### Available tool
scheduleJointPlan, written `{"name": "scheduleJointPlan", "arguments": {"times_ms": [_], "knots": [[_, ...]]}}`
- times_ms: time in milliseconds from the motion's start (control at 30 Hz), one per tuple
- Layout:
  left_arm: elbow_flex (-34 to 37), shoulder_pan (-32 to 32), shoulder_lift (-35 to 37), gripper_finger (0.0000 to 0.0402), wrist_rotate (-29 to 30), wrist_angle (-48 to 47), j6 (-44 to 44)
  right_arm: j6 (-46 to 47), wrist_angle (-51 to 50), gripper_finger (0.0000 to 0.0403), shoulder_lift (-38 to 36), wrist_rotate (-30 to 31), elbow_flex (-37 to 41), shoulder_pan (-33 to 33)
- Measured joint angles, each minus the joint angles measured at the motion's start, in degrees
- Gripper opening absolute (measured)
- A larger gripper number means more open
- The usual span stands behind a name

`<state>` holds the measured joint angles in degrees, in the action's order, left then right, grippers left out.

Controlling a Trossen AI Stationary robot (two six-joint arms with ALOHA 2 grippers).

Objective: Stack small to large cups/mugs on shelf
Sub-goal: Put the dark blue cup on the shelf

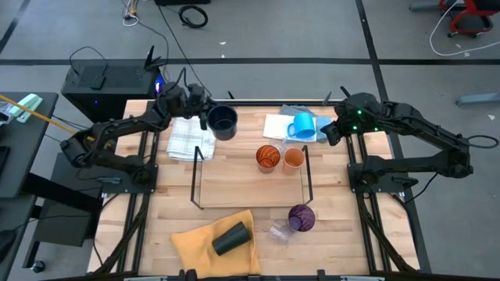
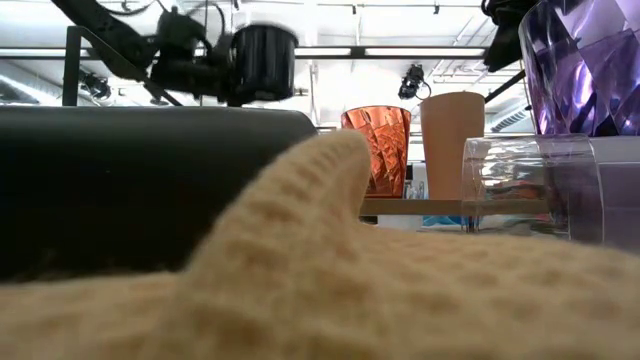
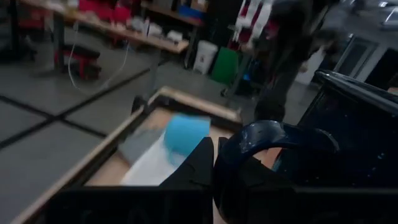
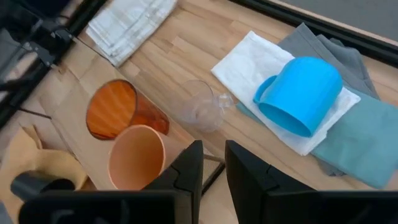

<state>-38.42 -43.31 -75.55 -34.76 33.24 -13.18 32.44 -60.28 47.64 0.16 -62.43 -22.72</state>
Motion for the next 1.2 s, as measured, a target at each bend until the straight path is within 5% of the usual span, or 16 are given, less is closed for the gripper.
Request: {"name": "scheduleJointPlan", "arguments": {"times_ms": [1200], "knots": [[0.42,5.88,-26.40,0.0018,-5.18,18.80,4.93,1.06,2.79,0.0075,2.99,-0.02,0.00,0.00]]}}
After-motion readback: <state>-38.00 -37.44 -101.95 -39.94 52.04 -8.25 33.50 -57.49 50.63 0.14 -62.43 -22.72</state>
